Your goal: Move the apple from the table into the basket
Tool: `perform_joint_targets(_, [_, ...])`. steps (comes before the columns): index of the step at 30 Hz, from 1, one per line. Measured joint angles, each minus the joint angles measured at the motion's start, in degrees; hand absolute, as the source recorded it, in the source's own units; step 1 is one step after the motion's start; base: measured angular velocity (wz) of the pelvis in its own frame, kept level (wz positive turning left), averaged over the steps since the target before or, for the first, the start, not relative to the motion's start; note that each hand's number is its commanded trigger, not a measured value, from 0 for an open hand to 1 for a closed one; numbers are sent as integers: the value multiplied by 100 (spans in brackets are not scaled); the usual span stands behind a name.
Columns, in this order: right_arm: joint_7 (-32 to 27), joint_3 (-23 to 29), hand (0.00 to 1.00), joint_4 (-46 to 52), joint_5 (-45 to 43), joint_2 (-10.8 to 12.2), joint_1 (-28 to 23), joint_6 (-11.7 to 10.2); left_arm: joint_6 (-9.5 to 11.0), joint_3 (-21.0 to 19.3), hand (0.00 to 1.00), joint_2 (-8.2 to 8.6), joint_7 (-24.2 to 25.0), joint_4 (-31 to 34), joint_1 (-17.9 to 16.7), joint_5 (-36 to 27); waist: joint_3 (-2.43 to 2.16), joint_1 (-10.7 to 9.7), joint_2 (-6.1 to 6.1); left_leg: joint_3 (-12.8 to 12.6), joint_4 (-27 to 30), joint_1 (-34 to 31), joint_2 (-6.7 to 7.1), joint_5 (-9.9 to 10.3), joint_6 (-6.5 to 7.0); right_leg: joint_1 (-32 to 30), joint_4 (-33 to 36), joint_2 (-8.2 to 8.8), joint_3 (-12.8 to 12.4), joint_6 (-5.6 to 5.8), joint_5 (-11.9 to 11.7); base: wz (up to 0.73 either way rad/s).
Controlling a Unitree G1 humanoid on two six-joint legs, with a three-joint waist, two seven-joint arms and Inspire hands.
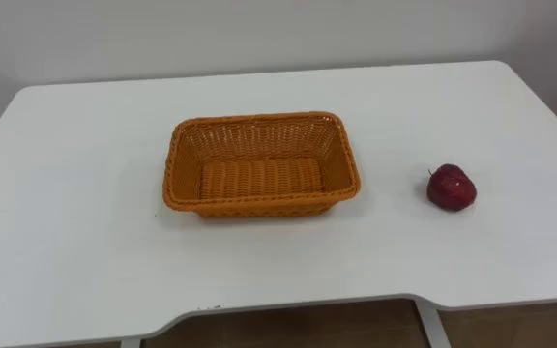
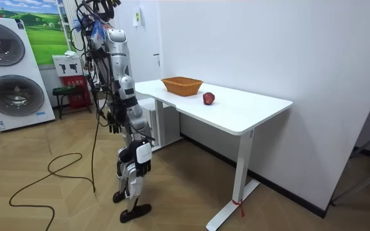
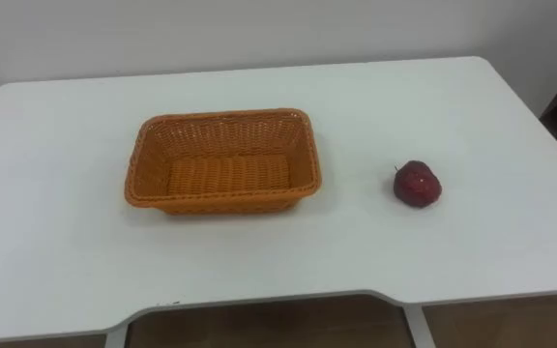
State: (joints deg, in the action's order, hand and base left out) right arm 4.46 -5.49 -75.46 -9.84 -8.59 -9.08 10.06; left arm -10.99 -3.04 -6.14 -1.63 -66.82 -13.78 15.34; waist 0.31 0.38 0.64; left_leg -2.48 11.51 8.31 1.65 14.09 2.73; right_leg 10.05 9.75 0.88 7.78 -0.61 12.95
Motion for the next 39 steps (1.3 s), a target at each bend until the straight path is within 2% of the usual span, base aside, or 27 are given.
perform_joint_targets(9, [-97,6,0,-21,156,-3,70,3,1,-7,0,0,-8,-2,69,-9,-1,23,7,-60,-13,-5,-8,1,1,-42,17,-4,-61,-1,1,-3])
perform_joint_targets(11, [-235,118,0,-61,402,3,115,1,7,-22,0,-2,-13,-2,93,-7,-1,9,2,-63,-5,-48,-8,1,1,-73,32,-12,-72,-1,1,0])
perform_joint_targets(12, [-371,232,0,-59,749,3,145,-3,13,-25,0,-2,-25,-3,116,-14,-16,8,40,-63,17,-75,-8,1,1,-99,43,-9,-71,-1,1,0])
perform_joint_targets(15, [-749,424,0,-59,1717,7,44,9,65,-124,0,-1,-56,-7,113,-13,-7,7,41,-62,13,-53,-11,1,1,-85,60,5,-72,2,2,0])
perform_joint_targets(17, [-1000,763,0,9,2396,5,-33,8,98,-141,0,-8,-58,-6,99,-13,9,-21,56,-67,17,-61,-14,1,1,-97,75,-2,-77,2,2,-3])
perform_joint_targets(18, [-1196,1222,0,78,3136,2,-32,-23,127,-212,0,-10,-58,-1,91,-11,35,-58,73,-80,19,-60,-13,1,1,-102,78,1,-108,1,2,-4])
perform_joint_targets(19, [-1360,1707,0,239,3814,-4,-24,-69,188,-413,0,-11,-58,25,65,-14,49,-154,90,-83,16,-65,-3,1,1,-109,80,-2,-111,0,7,-5])
perform_joint_targets(20, [-1439,1949,0,353,4106,-8,-19,-86,221,-530,0,-11,-58,33,28,-14,48,-192,109,-91,12,-59,0,1,2,-112,84,-3,-119,1,11,-4])
perform_joint_targets(22, [-1763,2720,0,780,5147,-42,10,-296,288,-1038,0,-30,-77,178,-114,-16,58,-312,127,-143,-6,-28,-7,7,11,-125,85,-18,-155,4,31,-8])
perform_joint_targets(24, [-2075,3085,0,1150,5829,-65,-3,-460,337,-1298,0,-49,-199,322,-209,-17,45,-329,151,-145,-12,-44,-10,11,18,-147,78,-17,-153,7,33,-3])
perform_joint_targets(25, [-2302,3352,0,1380,6167,-78,39,-555,411,-1377,0,-73,-285,354,-236,-16,18,-344,177,-166,-10,-81,-2,9,22,-190,90,-14,-156,11,27,-6])
perform_joint_targets(26, [-2406,3493,0,1409,6308,-105,113,-599,427,-1390,0,-93,-330,351,-265,-16,16,-349,176,-199,-7,-87,-2,7,24,-198,107,-18,-167,13,22,-7])
perform_joint_targets(28, [-2782,3983,0,1563,6918,-218,319,-732,484,-1491,0,-154,-446,409,-369,-11,-24,-466,193,-205,12,-101,10,6,26,-183,110,-18,-156,16,5,0])
perform_joint_targets(31, [-3172,4367,0,1840,7176,-300,475,-946,514,-1603,0,-173,-493,487,-423,20,-44,-494,180,-208,15,-107,19,6,26,-166,117,-19,-157,16,5,1])
perform_joint_targets(33, [-3483,4398,0,2101,7172,-322,508,-1027,514,-1601,0,-180,-508,519,-436,39,-47,-476,175,-210,16,-111,18,6,26,-165,114,-22,-153,16,5,0])
perform_joint_targets(38, [-4543,4495,0,3443,6523,-323,488,-1243,610,-1585,0,-177,-521,538,-458,25,-53,-484,103,-210,38,-177,15,6,26,-268,141,-22,-148,16,5,0])
perform_joint_targets(39, [-4787,4397,0,3843,6165,-326,500,-1368,640,-1516,0,-183,-546,542,-453,8,-49,-478,94,-207,73,-244,15,6,26,-346,199,-19,-152,16,6,0])
